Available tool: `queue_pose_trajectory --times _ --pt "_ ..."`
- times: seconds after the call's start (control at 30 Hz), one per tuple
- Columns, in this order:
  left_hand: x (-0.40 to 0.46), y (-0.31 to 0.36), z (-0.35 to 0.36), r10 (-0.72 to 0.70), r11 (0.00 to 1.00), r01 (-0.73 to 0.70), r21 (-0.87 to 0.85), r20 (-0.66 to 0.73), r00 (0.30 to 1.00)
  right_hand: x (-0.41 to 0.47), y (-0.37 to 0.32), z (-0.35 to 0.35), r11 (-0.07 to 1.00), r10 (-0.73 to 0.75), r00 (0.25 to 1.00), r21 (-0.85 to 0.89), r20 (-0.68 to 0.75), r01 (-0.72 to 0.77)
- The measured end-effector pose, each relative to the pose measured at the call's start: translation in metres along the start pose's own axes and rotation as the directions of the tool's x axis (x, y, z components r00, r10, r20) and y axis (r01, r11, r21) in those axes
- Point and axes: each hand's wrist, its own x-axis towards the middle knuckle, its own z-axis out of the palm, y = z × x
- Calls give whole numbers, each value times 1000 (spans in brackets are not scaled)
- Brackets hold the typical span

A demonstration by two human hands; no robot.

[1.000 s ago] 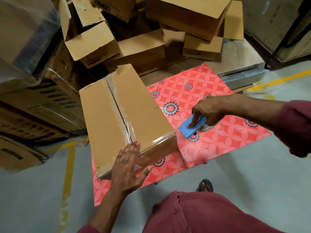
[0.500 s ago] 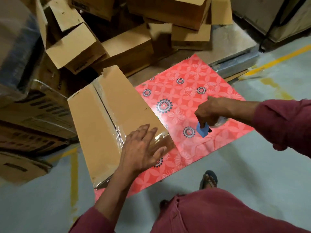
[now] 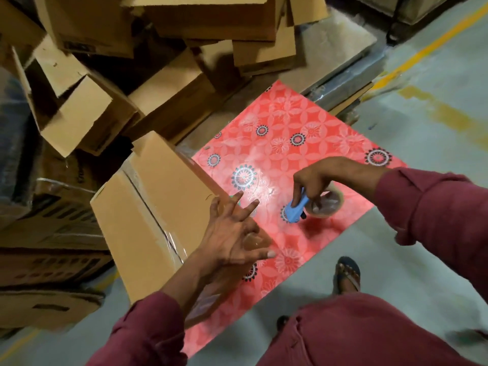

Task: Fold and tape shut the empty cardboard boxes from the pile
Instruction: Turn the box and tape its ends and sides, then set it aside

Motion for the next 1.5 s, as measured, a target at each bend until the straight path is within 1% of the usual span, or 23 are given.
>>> queue_pose_trajectory --times 0.07,0.1,0.17,0.23,0.3,0.37,0.43,0.47,0.5,0.57,0.63,0.77,0.83,0.9,0.97,1.03,1.07,1.17,1.27,1.33,1.37,1.43,1.5 --pt "5 -7 -2 6 997 -3 -79 40 999 13 11 1 998 -9 1000 69 13 8" --pt "6 -12 -2 -1 987 4 -158 18 1000 19 15 2 997 -14 1000 80 21 12" --pt "6 -23 -5 -21 956 -7 -293 -89 996 28 23 3 995 -4 999 97 33 0" --pt "2 -29 -6 -22 935 -44 -352 -181 983 33 28 2 990 12 998 140 58 -20" --pt "-4 -30 -6 -30 924 -55 -380 -214 976 37 31 -2 985 13 996 168 88 -28" --pt "-7 -37 0 -142 903 23 -429 -248 958 40 33 -6 982 20 995 185 101 -39" --pt "-6 -51 5 -311 878 159 -451 -288 906 43 35 -7 983 23 993 176 112 -43" --pt "-5 -56 6 -358 871 206 -446 -288 888 45 36 -6 981 24 994 189 104 -44" --pt "-3 -58 7 -366 872 224 -436 -274 889 46 36 -6 976 20 996 216 84 -38" --pt "1 -53 9 -295 899 190 -394 -224 929 51 33 -4 966 15 998 255 62 -31" --pt "3 -44 13 -194 927 114 -357 -195 962 56 31 3 967 27 999 253 34 -35" --pt "0 -41 20 -132 913 42 -405 -198 971 46 19 18 965 185 966 221 -180 -143" --pt "-4 -44 21 -78 908 -19 -418 -214 974 38 9 29 958 240 924 225 -297 -177" --pt "-7 -47 23 -1 884 -107 -456 -230 973 23 -10 47 932 294 851 326 -435 -156" --pt "-9 -49 25 53 876 -157 -456 -233 971 2 -43 70 875 307 763 484 -569 9" --pt "-10 -49 27 78 891 -176 -418 -242 967 -11 -91 102 762 348 669 614 -657 206" --pt "-10 -49 28 83 901 -184 -392 -260 962 -14 -116 117 715 383 626 648 -679 265" --pt "-10 -47 31 91 926 -195 -323 -311 946 0 -169 156 620 490 534 706 -689 342" --pt "-10 -47 33 107 933 -199 -298 -300 948 23 -194 176 455 616 431 745 -659 488" --pt "-10 -46 32 106 935 -196 -294 -296 949 29 -208 178 349 679 376 728 -631 591" --pt "-10 -46 32 103 935 -196 -297 -300 948 31 -215 177 316 694 357 710 -625 630" --pt "-9 -45 31 92 937 -184 -297 -299 950 35 -225 177 326 692 307 663 -653 674" --pt "-8 -44 33 82 940 -174 -292 -299 951 40 -233 181 366 689 251 625 -680 690"
